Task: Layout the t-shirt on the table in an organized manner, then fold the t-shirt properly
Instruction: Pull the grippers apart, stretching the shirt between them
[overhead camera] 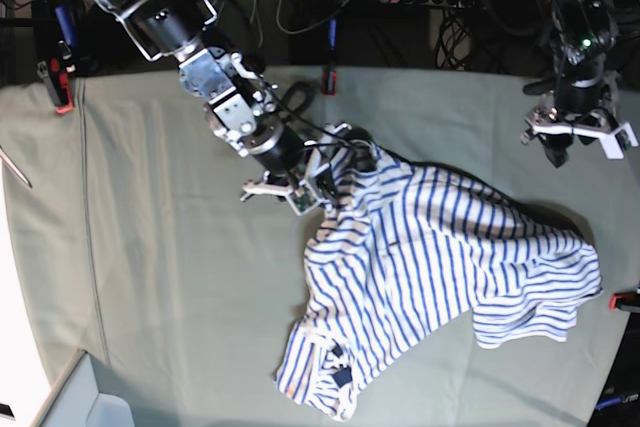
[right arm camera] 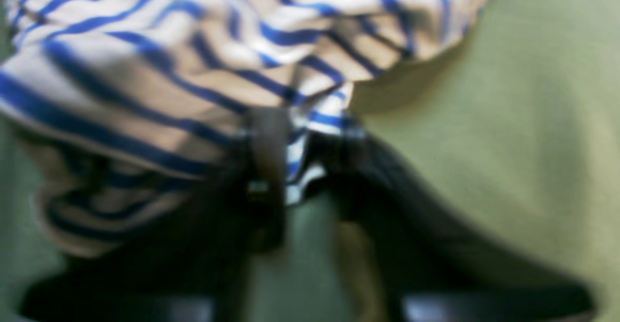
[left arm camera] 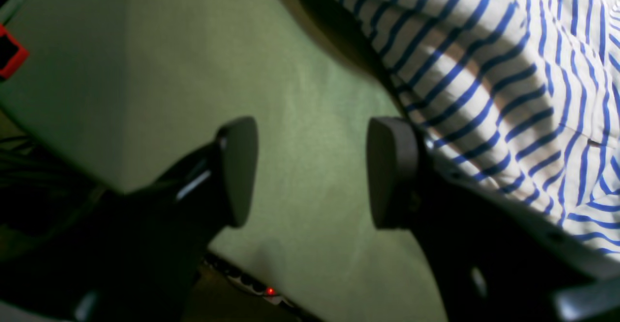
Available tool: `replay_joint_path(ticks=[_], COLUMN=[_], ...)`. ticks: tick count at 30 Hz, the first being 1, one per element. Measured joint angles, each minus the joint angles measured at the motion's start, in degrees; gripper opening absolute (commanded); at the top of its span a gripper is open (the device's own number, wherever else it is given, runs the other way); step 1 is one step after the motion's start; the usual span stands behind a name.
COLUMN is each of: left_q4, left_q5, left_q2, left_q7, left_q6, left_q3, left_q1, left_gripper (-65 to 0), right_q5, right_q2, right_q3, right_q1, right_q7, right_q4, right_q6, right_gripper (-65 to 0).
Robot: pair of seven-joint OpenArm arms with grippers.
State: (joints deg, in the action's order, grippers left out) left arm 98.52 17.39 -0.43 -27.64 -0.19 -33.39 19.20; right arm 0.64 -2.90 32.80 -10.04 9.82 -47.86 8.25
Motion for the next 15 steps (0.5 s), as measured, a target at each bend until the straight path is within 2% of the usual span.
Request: replay_joint_path(ticks=[5, 9, 15], left_q4=[-0.1, 0.2, 2.9], left_q5=[0.1, 0.1, 0.3], left_q2=[0.0, 0.0, 0.1], left_q7=[0.0, 0.0, 0.1], left_q6=[0.0, 0.0, 0.0], left_q3=[0.0, -0.2, -0.1], left_q1=[0.0, 0.0, 0.1], left_gripper=[-29.8, -29.9, -29.9], right_q5=[-0.4, -0.7, -0.6], right_q2=[-0.5, -1.9, -1.5], right_q3=[-1.6, -12.8, -29.2], right_q1=[0.9, 6.3, 11.1], right_q7=[-2.8, -3.6, -2.7], right_q4=[-3.3, -13.2, -25.7], right_q6=[0.1, 0.1, 0.1], right_gripper=[-65.0, -65.0, -65.0])
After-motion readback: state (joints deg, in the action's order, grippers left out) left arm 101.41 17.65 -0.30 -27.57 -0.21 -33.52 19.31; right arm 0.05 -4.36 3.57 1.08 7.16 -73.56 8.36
